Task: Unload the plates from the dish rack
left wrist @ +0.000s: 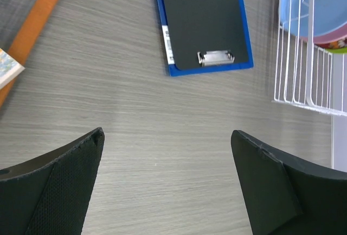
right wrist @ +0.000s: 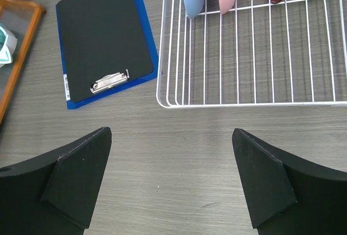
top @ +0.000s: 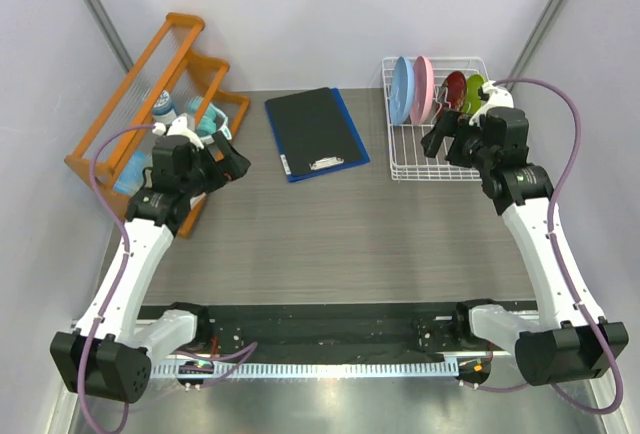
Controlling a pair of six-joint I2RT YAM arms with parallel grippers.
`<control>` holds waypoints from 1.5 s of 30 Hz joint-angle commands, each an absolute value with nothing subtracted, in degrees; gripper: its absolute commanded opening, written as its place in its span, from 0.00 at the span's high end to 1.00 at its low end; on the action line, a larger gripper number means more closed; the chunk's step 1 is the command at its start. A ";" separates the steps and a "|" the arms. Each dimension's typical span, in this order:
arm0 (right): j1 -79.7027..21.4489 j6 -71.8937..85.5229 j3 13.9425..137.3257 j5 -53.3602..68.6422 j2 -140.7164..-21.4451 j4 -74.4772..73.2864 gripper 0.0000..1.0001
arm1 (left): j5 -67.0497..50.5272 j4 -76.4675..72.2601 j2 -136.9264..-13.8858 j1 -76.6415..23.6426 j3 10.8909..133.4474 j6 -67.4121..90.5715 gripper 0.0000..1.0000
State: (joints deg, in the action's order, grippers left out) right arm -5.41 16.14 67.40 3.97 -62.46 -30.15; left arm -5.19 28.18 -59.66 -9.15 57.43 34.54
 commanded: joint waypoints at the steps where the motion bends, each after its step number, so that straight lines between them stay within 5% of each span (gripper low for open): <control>1: -5.54 17.46 72.07 3.34 -63.10 -29.36 0.00 | -4.47 24.79 -57.75 -9.23 59.59 35.95 0.00; 8: -5.62 18.64 68.46 13.36 -66.08 -14.95 0.00 | -5.45 22.85 -59.23 -9.05 60.82 35.07 0.01; 18: -8.43 10.56 85.95 -2.54 -85.33 -20.57 0.00 | -2.65 15.82 -57.48 -9.14 53.27 34.54 0.01; 23: -10.54 7.56 93.59 -7.64 -94.45 -20.57 0.12 | 2.80 15.29 -57.57 -9.49 51.94 33.31 0.01; 45: -17.23 -3.24 127.87 -35.85 -127.61 -24.08 0.28 | 4.57 10.19 -65.82 -10.11 48.87 31.82 0.01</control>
